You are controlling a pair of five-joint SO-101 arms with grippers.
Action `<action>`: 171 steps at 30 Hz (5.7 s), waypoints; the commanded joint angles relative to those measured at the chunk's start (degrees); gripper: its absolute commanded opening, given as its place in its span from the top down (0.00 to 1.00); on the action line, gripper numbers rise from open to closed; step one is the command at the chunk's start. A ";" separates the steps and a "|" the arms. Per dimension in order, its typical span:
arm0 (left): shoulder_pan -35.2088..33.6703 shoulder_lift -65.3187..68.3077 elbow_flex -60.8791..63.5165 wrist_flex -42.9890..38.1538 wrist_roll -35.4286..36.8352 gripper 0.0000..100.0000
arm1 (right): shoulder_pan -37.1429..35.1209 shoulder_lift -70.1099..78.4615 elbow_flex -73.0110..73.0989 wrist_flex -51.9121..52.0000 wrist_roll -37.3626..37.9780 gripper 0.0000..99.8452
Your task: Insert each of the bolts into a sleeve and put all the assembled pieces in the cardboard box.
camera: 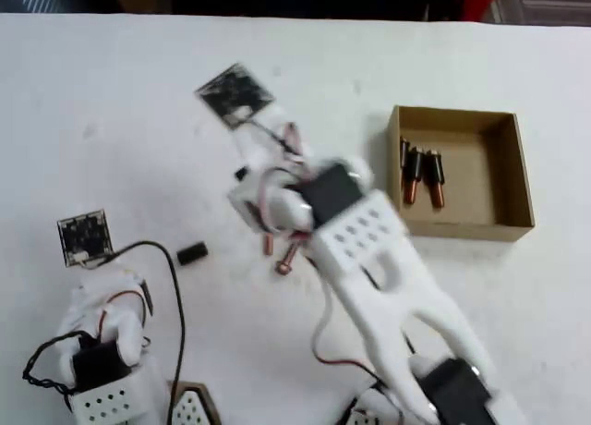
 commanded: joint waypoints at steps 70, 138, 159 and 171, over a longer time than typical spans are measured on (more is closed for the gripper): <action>11.82 3.47 -24.00 11.08 -12.75 0.98 | 19.03 -83.82 73.49 -25.45 -6.95 0.98; 46.73 138.59 -113.93 11.43 21.01 0.91 | 28.35 -83.82 94.51 -52.26 -8.79 0.98; 43.56 138.77 -107.78 4.40 21.36 0.85 | 28.35 -83.82 94.51 -52.26 -9.05 0.98; 43.82 140.35 -107.60 2.73 23.82 0.89 | 28.35 -83.82 94.51 -51.82 -9.05 0.98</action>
